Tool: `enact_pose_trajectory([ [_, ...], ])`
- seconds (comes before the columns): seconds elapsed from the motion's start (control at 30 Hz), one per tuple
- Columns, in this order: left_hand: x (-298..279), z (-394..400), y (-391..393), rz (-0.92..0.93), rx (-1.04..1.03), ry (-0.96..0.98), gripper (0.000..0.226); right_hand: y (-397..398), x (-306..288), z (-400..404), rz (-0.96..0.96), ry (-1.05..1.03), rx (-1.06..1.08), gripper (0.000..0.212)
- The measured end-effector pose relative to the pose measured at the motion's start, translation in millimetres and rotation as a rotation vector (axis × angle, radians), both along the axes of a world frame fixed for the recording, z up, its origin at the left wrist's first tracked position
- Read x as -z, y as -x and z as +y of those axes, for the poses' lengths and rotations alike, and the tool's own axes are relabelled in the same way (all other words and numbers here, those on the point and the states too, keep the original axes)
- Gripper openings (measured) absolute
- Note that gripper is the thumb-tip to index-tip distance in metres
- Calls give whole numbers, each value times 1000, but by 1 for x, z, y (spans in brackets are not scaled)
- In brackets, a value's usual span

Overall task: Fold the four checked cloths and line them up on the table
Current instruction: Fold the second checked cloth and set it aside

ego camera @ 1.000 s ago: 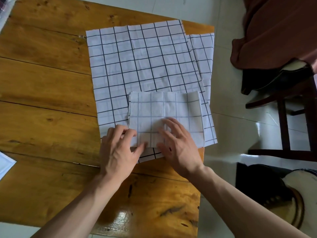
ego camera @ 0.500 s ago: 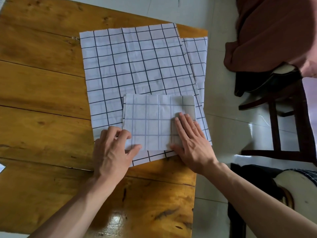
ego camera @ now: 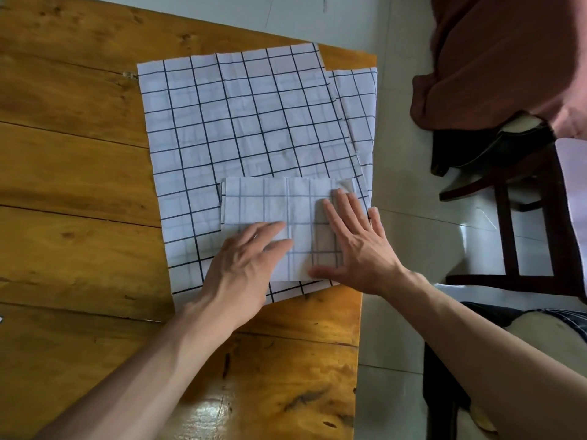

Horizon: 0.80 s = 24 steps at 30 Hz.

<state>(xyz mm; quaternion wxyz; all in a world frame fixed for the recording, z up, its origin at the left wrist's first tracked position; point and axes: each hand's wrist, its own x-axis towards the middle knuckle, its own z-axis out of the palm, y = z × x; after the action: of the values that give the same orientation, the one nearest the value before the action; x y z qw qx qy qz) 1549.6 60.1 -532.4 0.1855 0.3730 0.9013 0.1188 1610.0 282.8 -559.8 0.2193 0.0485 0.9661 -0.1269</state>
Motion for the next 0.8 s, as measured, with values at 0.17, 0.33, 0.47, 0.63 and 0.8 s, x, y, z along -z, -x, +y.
enact_pose_trajectory([
  [0.17, 5, -5, -1, -10, 0, -24, 82, 12, -3, 7, -12, 33, 6, 139],
  [0.33, 7, -7, -3, -13, -29, -50, 57, 13, -9, 3, 16, 18, 17, 137],
  [0.47, 5, 0, -7, 15, -93, -23, 50, -3, -15, -19, 151, -75, 47, 116],
  [0.63, 4, 1, -8, 30, -53, 27, 62, -22, -11, -22, 218, 59, 74, 94],
  [0.8, 6, -7, 1, 45, 67, 35, 65, -23, -10, -14, 123, 56, 90, 100],
])
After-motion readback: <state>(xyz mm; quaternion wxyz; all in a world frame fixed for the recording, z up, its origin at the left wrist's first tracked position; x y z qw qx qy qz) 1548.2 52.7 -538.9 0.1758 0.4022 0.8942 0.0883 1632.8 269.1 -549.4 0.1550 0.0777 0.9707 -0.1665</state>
